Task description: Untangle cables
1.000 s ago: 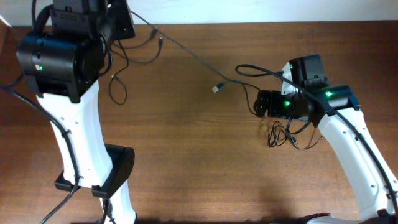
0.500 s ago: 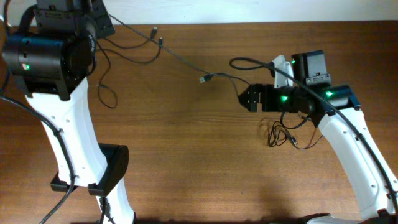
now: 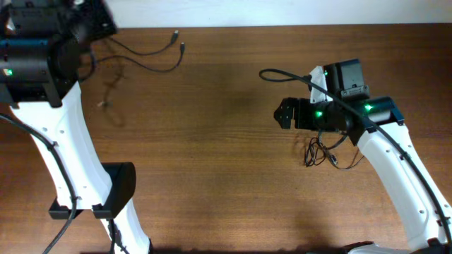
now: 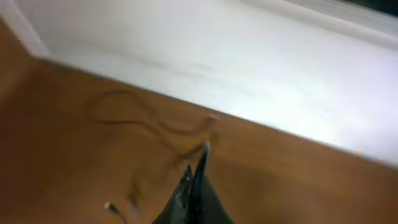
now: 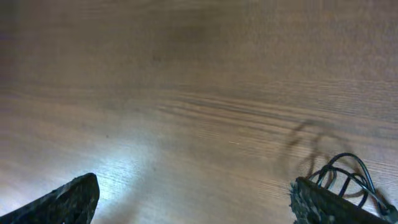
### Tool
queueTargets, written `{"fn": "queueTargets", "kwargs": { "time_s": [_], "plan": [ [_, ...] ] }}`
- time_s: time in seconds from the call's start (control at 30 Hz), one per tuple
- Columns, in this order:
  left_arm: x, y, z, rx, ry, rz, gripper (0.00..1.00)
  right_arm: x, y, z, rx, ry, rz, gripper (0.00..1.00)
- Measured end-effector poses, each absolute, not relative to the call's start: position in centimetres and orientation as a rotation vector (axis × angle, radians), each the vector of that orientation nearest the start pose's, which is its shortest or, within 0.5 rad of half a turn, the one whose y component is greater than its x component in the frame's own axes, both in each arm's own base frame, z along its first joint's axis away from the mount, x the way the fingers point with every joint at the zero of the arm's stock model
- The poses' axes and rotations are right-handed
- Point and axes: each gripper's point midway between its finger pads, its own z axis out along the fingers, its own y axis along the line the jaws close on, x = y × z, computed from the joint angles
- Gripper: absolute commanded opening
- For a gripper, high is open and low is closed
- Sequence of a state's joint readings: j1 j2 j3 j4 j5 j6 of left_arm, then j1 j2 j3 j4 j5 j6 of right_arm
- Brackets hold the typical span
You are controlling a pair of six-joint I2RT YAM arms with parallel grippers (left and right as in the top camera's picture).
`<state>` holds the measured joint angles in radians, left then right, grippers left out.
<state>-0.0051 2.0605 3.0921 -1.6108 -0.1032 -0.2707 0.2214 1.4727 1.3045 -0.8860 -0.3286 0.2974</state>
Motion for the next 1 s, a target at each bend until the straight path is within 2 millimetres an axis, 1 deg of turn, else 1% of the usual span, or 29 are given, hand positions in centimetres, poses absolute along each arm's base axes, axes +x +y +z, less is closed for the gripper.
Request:
{"fn": "queueTargets", "kwargs": {
  "time_s": [0.03,0.07,0.13,0.27,0.37,0.53,0.6,0.73,0.87,0.93,1.0],
  "plan": [
    [42.4,-2.8,45.6,-0.088,2.142,-0.265,0.0,34.5,14.0,19.4,-0.026,2.636,0.659,0.98],
    [42.1,-4.7,45.8,0.011,2.142,-0.361,0.0,35.0,14.8,20.0,-0.048,2.595,0.717,0.98],
    [41.3,-6.5,45.7,0.101,2.151,-0.462,0.0,35.4,15.7,20.8,-0.074,2.555,0.782,0.98],
    [39.9,-9.7,46.3,0.247,2.127,-0.65,0.0,34.8,16.3,20.9,-0.092,2.565,0.845,0.98],
    [39.4,-10.8,46.6,0.295,2.113,-0.713,0.0,34.6,16.6,20.7,-0.097,2.574,0.866,0.98],
    [38.5,-12.8,46.9,0.368,2.096,-0.793,0.0,34.9,17.8,18.8,-0.12,2.624,0.879,0.98],
    [38.3,-13.3,47.0,0.382,2.093,-0.809,0.0,35.1,18.2,18.7,-0.133,2.617,0.882,0.98],
    [38.2,-13.4,47.0,0.385,2.092,-0.815,0.0,35.7,19.3,19.5,-0.178,2.558,0.912,0.98],
    [38.1,-13.5,47.1,0.389,2.09,-0.824,0.0,35.3,20.5,19.7,-0.223,2.549,0.92,0.98],
    [38.1,-13.5,47.1,0.391,2.089,-0.828,0.0,34.7,21.0,18.9,-0.24,2.584,0.882,0.98],
    [38.1,-13.5,47.1,0.39,2.089,-0.833,0.0,34.2,21.4,17.5,-0.249,2.636,0.831,0.98]
  ]
}}
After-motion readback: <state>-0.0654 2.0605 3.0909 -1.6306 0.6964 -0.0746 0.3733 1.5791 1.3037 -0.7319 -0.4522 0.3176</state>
